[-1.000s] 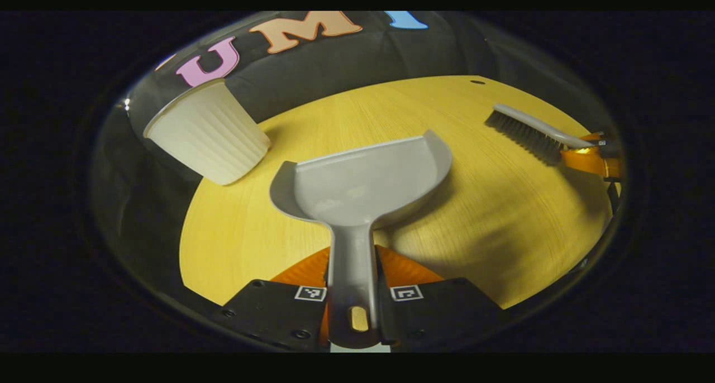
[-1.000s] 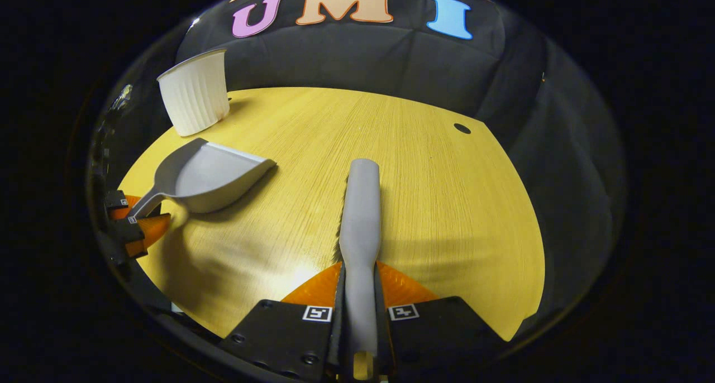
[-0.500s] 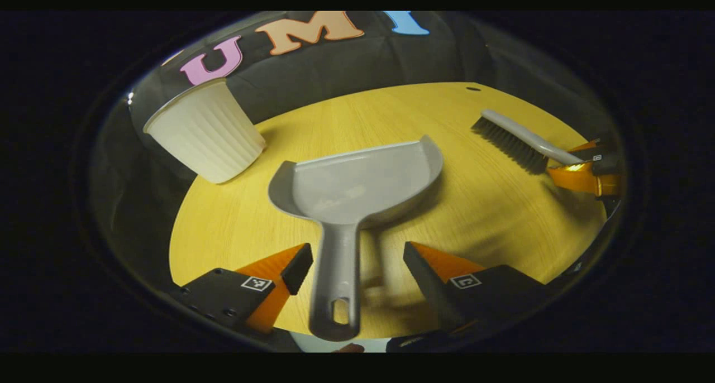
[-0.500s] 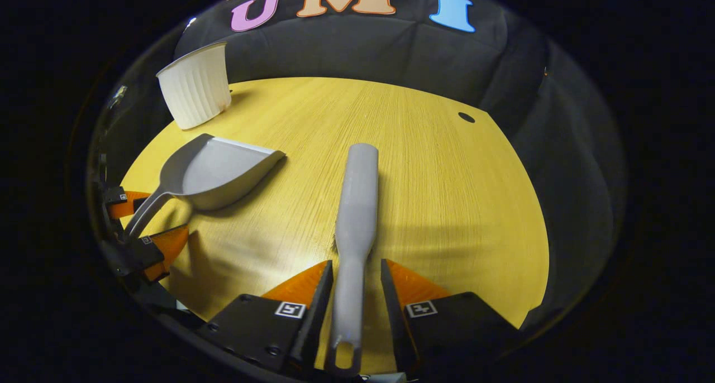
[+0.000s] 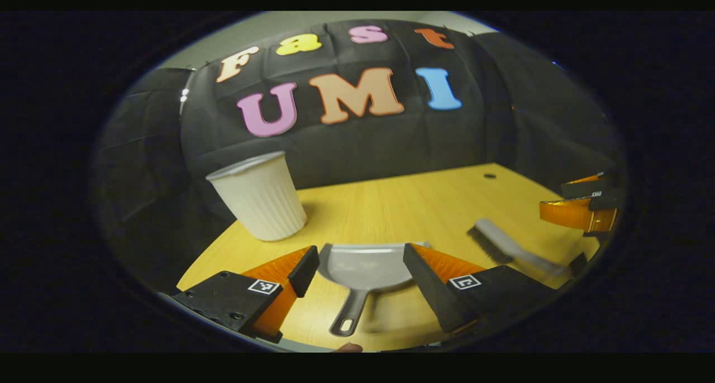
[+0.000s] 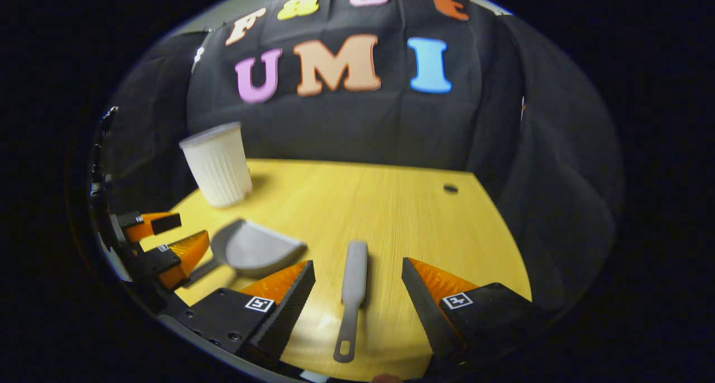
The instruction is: Pick up the small broom and dustpan from the desktop, sweep the trash into the dustpan with the broom, and then empty the trash into the garbage bin.
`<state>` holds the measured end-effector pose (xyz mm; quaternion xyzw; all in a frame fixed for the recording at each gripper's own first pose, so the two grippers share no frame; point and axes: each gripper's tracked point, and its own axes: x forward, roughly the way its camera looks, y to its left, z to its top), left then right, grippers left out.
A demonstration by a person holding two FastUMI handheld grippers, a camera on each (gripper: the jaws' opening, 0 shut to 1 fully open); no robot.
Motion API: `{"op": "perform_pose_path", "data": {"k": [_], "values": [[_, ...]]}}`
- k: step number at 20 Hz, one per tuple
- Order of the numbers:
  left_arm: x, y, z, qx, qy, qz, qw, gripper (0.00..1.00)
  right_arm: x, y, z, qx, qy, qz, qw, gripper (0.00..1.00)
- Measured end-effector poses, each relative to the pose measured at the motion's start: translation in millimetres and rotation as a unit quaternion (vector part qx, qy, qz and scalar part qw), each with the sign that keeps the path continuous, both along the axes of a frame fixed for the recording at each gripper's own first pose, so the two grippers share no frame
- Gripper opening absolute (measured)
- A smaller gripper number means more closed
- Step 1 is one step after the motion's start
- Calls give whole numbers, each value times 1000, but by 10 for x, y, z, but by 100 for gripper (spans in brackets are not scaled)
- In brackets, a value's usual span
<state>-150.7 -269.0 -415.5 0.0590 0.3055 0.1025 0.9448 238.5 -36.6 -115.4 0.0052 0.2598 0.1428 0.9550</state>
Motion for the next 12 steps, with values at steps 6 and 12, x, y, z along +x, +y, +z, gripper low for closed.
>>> {"op": "perform_pose_path", "data": {"k": [6,12], "values": [[551,-451,1388,3,-166,-30,986,93,11,-135,1280,64,-147,-8,987,92],[628,-683,1681,-26,-205,-102,973,93,-353,-513,1716,34,-210,-64,975,92]]}}
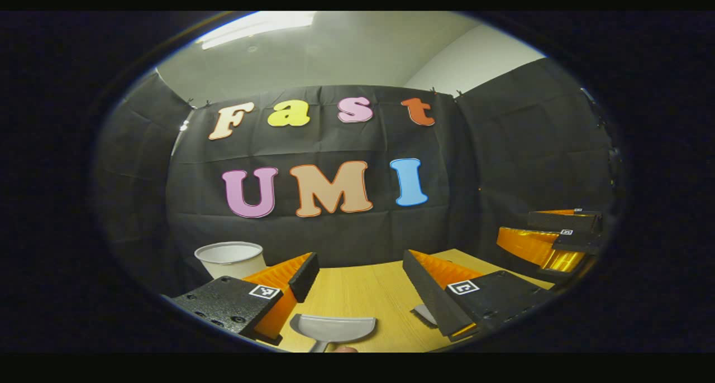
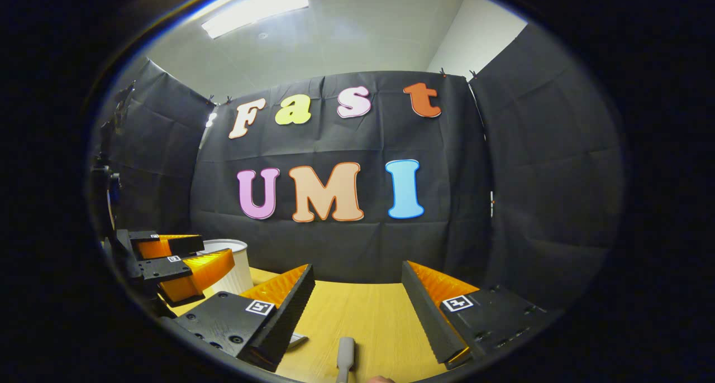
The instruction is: Pick up the small broom and dustpan from the desktop, sweep the trash into the dustpan with the broom, and then empty the trash into the garbage bin.
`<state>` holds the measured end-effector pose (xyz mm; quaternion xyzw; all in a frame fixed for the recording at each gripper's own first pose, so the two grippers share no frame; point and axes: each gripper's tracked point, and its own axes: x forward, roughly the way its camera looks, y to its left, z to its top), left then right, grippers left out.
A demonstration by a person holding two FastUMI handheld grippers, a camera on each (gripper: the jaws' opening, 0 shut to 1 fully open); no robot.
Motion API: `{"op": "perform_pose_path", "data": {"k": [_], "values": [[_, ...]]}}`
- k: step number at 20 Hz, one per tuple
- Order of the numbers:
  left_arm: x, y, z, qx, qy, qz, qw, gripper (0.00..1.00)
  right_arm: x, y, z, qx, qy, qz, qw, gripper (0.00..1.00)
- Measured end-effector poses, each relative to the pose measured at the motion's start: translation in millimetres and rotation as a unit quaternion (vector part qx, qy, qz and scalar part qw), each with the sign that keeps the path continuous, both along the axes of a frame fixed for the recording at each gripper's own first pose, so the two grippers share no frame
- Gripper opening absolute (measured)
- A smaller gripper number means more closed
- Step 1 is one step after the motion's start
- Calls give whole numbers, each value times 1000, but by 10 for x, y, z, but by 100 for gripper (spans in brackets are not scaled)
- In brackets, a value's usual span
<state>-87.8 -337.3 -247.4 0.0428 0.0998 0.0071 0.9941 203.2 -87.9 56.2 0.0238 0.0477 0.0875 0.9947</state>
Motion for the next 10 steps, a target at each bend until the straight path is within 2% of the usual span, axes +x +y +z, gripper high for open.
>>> {"op": "perform_pose_path", "data": {"k": [5,9,10], "values": [[-54,-60,65,-4,-9,-40,999,93,-231,-130,9,-18,1,-42,999,92],[-92,-48,134,-15,-14,-61,998,93,-353,-47,-82,-29,19,-52,998,93],[-91,-55,130,-17,-16,-65,998,100,-374,-48,-76,-34,19,-56,998,93]]}}
